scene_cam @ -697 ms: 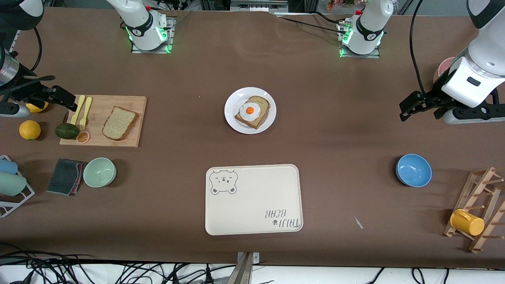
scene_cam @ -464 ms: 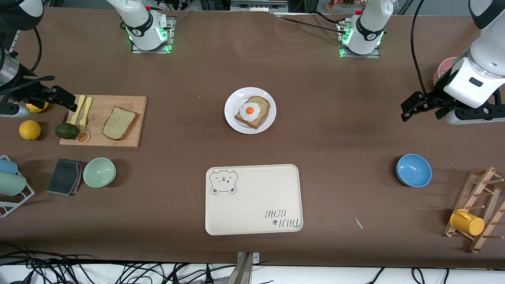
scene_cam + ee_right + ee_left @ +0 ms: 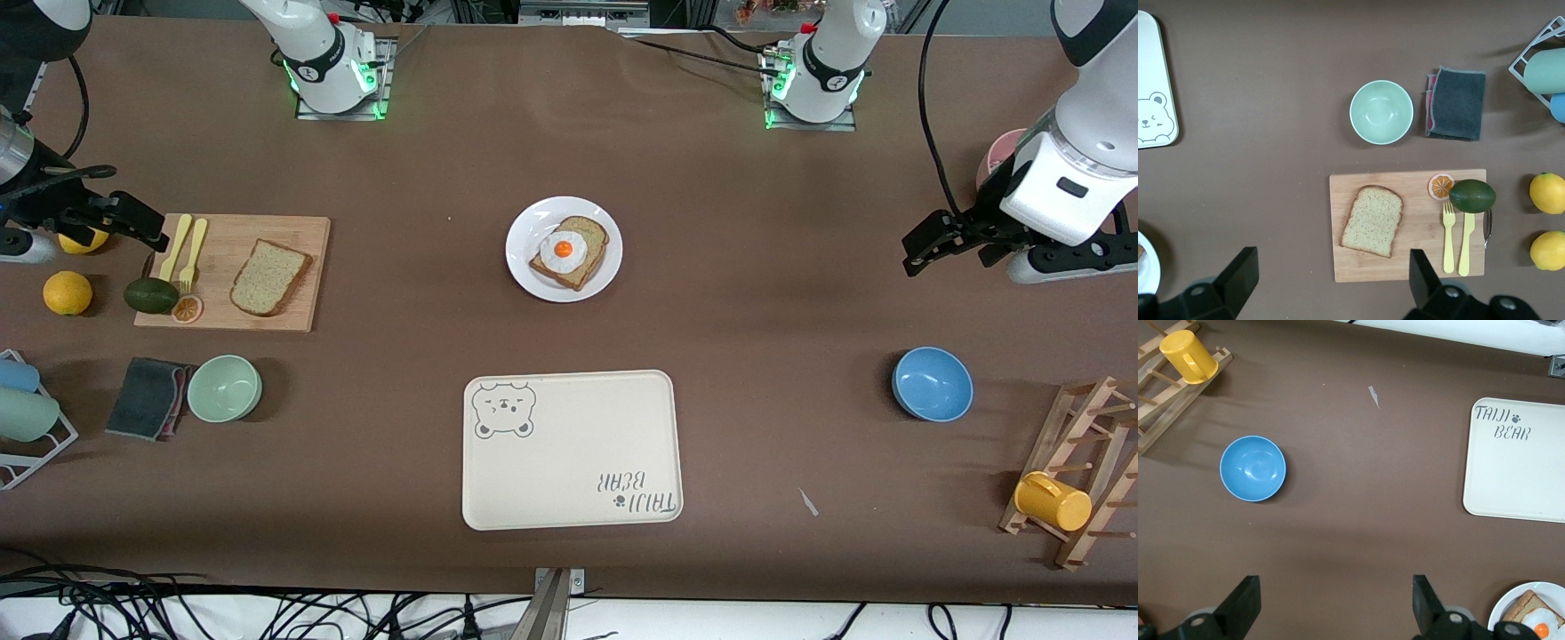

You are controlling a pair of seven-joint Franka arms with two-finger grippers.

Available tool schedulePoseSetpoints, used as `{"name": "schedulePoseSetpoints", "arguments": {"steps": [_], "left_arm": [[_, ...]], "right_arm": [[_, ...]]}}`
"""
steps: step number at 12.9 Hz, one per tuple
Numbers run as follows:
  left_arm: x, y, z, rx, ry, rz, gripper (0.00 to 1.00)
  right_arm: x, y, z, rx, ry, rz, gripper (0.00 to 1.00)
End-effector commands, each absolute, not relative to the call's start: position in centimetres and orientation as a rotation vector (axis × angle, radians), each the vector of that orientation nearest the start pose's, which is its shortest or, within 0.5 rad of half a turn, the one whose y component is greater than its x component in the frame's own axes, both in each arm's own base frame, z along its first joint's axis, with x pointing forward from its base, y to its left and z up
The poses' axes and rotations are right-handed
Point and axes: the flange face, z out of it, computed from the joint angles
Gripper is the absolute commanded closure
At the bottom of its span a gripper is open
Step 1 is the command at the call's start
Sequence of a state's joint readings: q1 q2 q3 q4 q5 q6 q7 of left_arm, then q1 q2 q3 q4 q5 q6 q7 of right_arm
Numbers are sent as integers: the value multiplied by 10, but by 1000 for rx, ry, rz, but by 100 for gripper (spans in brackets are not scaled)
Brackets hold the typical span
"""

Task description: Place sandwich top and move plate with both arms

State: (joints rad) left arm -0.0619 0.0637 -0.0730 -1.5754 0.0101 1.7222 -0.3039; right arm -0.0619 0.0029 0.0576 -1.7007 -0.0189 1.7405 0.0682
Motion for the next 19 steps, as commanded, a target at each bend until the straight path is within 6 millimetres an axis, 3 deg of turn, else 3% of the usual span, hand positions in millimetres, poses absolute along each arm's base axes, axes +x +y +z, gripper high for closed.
{"name": "schedulePoseSetpoints", "arguments": {"steps": [1, 6, 11, 15, 19], "left_arm": [[585, -75, 610, -3126, -296, -143, 0], [584, -77, 610, -3133, -297, -131, 0], [583, -76, 610, -3131, -297, -110, 0], [582, -75, 608, -3128, -297, -86, 0], [581, -76, 609, -3128, -297, -89, 0]], "right_arm": [[569, -3, 581, -3164, 92, -55, 0], [569, -2, 580, -3162, 102, -52, 0], [571, -4, 567, -3159, 112, 8, 0], [573, 11, 570, -3170, 68, -17, 0], [574, 11, 568, -3171, 68, -12, 0]]}}
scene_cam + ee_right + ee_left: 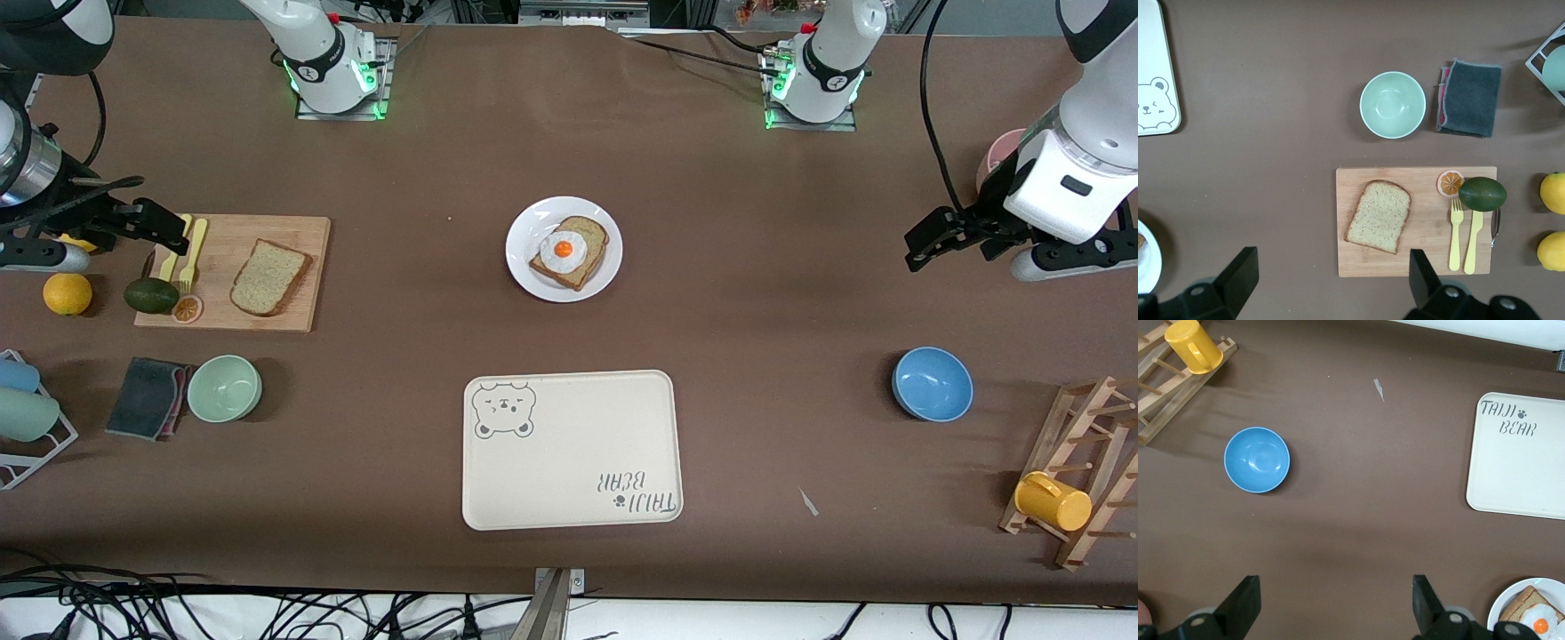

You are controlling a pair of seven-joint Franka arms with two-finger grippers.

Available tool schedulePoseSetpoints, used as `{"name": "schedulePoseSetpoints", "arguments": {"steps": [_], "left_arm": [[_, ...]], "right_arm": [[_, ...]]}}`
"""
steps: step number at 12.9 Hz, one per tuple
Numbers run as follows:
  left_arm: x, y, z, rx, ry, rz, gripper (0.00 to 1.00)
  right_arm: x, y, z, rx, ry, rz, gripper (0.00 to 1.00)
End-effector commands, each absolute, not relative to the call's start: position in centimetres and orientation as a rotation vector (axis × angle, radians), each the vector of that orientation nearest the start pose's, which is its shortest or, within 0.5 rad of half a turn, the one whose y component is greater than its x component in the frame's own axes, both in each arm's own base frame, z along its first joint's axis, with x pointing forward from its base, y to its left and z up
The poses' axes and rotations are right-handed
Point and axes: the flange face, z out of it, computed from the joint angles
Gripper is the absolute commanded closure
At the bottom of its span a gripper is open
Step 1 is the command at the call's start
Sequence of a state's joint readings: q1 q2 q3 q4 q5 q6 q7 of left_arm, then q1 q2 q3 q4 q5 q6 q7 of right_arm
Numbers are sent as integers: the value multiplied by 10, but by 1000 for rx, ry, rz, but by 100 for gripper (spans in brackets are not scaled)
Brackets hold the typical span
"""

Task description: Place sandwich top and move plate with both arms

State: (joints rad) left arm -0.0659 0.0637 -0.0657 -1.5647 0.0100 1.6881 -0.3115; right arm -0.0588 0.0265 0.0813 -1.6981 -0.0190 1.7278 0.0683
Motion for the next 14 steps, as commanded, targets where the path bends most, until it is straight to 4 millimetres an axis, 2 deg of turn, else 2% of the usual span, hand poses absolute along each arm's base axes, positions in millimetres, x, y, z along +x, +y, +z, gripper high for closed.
{"name": "schedulePoseSetpoints", "arguments": {"steps": [1, 7, 9, 12, 14], "left_arm": [[581, -76, 609, -3127, -297, -89, 0], [582, -76, 608, -3126, -297, -87, 0], [582, -76, 608, -3127, -295, -87, 0], [581, -77, 609, -3128, -295, -89, 0], [581, -78, 609, -3129, -293, -89, 0]], "right_arm": [[574, 12, 567, -3171, 63, -8, 0], [573, 19, 563, -3171, 27, 14, 0], [573, 13, 558, -3169, 41, 27, 0], [577, 11, 548, -3191, 35, 43, 5], [583, 8, 532, -3212, 33, 54, 4]]}}
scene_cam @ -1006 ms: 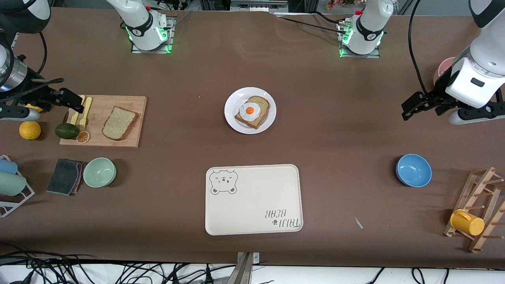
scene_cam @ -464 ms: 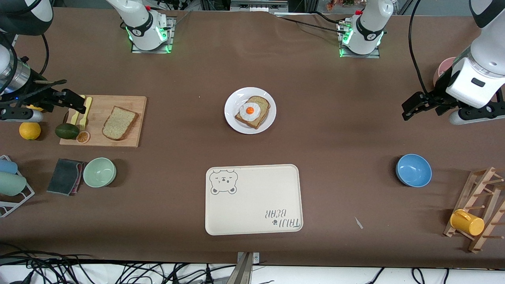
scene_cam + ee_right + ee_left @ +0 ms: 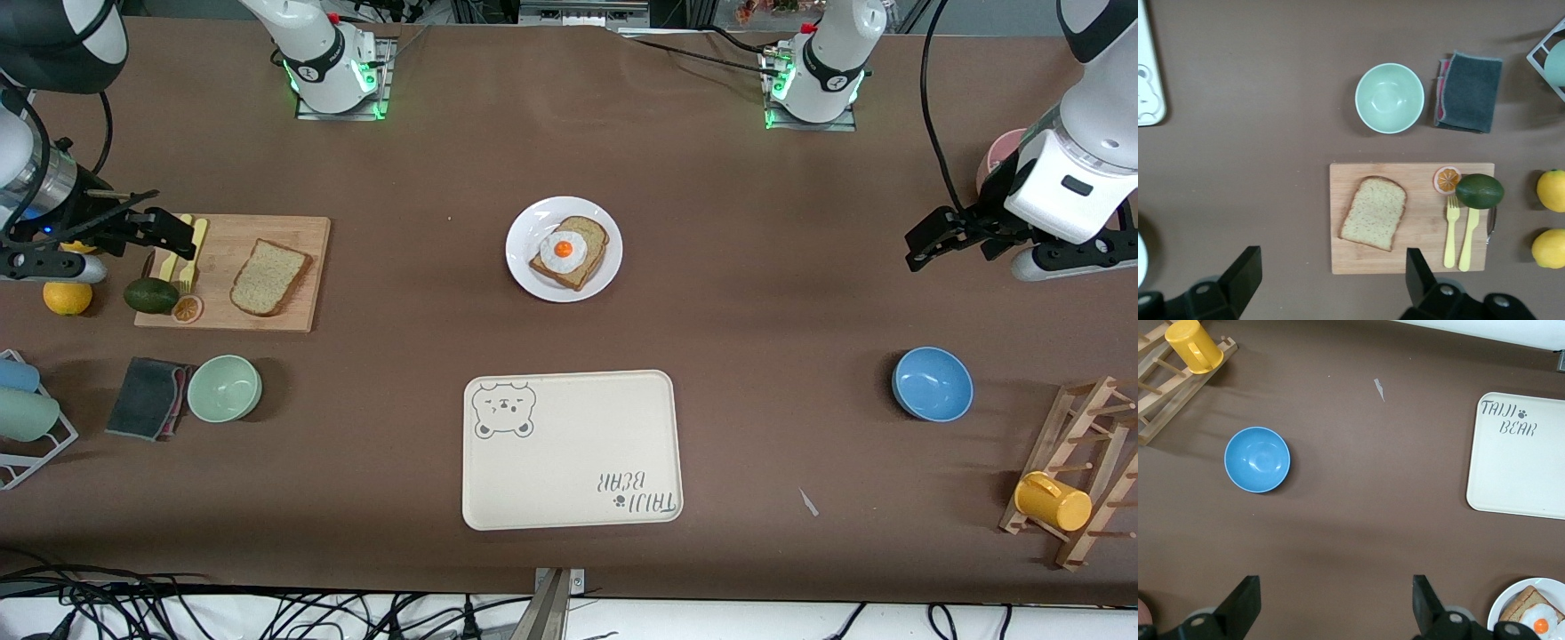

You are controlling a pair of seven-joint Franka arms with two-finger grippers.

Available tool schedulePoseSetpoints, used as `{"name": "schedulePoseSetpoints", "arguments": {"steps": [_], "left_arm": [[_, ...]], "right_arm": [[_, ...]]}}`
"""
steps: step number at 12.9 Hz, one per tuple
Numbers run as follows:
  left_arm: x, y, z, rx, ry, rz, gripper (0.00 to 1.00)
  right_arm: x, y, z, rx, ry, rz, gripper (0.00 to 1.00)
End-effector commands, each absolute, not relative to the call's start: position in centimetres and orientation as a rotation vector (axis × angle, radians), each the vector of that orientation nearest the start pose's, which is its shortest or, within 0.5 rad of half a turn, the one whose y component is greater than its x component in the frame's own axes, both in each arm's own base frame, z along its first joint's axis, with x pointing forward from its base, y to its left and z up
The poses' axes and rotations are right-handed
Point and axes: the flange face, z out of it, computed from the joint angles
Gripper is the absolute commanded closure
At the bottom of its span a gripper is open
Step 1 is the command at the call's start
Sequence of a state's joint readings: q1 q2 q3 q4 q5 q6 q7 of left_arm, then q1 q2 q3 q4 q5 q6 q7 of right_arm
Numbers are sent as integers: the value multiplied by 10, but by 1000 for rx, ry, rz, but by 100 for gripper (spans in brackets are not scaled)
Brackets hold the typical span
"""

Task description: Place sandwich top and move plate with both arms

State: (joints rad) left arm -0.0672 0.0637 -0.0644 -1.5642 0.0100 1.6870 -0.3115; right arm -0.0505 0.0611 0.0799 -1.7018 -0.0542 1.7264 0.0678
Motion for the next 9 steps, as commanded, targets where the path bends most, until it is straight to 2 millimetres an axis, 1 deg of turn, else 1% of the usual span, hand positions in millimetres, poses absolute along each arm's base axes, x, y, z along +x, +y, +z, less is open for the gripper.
{"name": "schedulePoseSetpoints", "arguments": {"steps": [1, 2, 3, 5, 6, 7, 8, 9], "left_arm": [[581, -78, 609, -3129, -290, -89, 0], [581, -78, 609, -3129, -293, -89, 0], [581, -78, 609, -3129, -293, -89, 0], [581, -78, 609, -3127, -292, -89, 0], [581, -78, 609, -3129, -290, -89, 0], [581, -77, 610, -3125, -292, -92, 0], [581, -76, 610, -3123, -291, -93, 0], [581, -77, 609, -3124, -292, -90, 0]], "right_arm": [[585, 6, 524, -3211, 30, 42, 4], [586, 5, 517, -3210, 33, 37, 4], [586, 0, 505, -3209, 54, 35, 5], [583, -15, 473, -3200, 104, 12, 5], [579, -17, 456, -3193, 138, 24, 5], [573, -23, 444, -3189, 176, 34, 5], [559, -33, 431, -3185, 208, 74, 5], [545, -36, 416, -3182, 216, 89, 5]]}}
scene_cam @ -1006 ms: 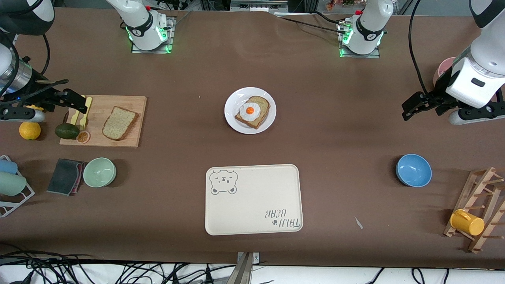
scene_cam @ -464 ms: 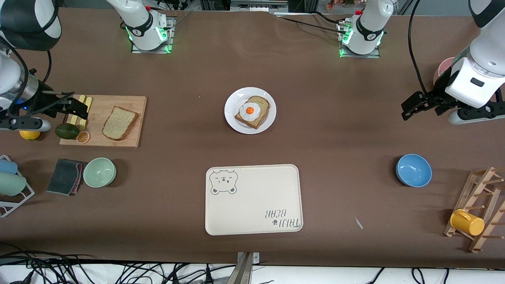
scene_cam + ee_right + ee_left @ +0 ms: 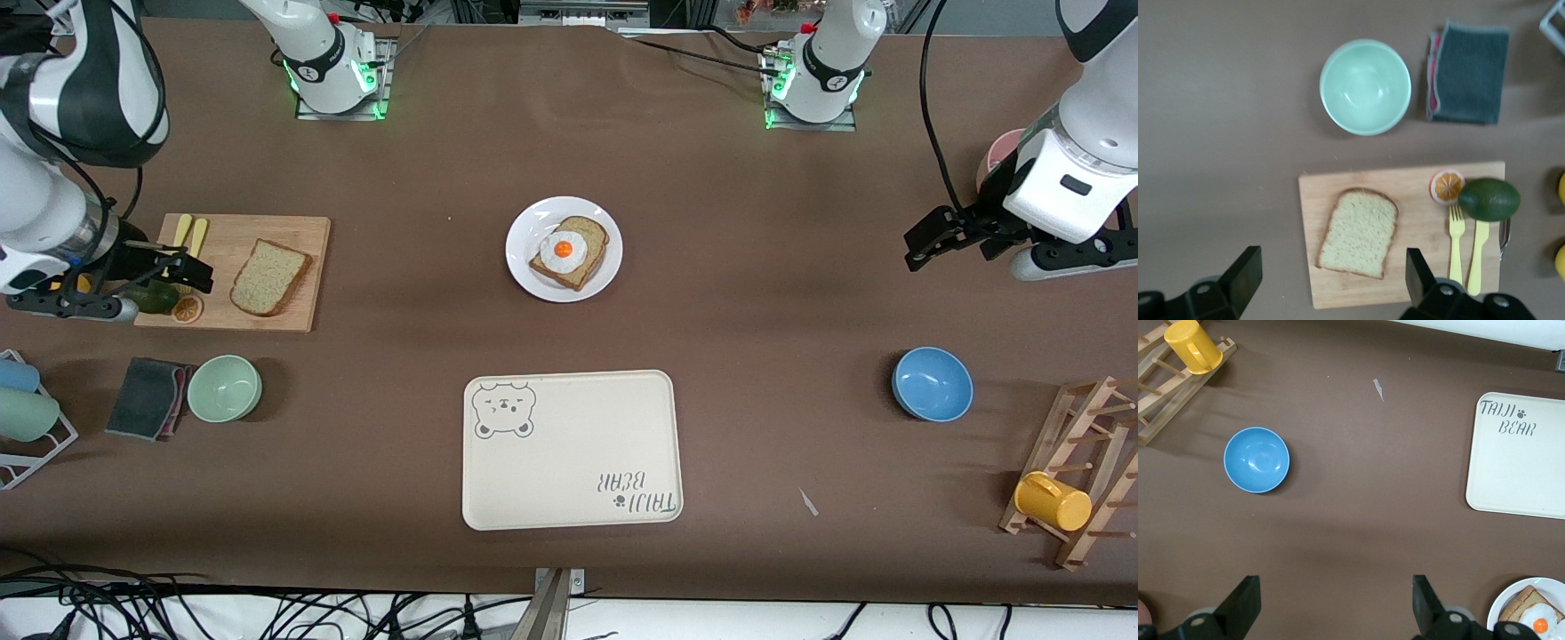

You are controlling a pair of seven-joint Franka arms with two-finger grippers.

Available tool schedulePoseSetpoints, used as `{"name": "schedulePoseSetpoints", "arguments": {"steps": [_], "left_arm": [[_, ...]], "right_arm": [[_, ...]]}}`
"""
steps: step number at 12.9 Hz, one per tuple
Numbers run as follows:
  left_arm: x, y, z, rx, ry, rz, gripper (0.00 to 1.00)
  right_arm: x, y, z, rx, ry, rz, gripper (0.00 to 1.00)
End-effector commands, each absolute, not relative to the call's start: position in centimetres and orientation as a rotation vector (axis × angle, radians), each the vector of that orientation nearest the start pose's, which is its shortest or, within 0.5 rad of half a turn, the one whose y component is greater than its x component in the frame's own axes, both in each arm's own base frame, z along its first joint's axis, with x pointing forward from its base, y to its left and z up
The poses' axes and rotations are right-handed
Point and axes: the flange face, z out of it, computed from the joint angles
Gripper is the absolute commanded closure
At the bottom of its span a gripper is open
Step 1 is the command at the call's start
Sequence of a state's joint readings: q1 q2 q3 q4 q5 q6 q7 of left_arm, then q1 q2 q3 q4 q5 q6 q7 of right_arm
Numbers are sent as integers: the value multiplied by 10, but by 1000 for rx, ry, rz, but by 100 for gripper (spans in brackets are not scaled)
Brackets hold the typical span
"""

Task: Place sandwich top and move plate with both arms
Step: 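Lower the right gripper and grasp the bread slice by its edge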

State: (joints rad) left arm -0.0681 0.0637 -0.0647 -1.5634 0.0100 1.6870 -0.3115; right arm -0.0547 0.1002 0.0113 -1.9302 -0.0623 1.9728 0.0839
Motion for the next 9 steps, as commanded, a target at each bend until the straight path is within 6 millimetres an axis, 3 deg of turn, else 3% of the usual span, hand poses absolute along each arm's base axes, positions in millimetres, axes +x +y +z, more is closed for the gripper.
{"name": "schedulePoseSetpoints", "arguments": {"steps": [1, 5, 9], "left_arm": [[581, -77, 609, -3127, -292, -87, 0], [581, -78, 608, -3127, -290, -82, 0], [581, -77, 608, -3126, -295, -80, 0]], "right_arm": [[532, -40, 402, -3179, 233, 99, 5], [510, -55, 365, -3169, 294, 131, 6], [486, -92, 328, -3149, 412, 90, 8]]}}
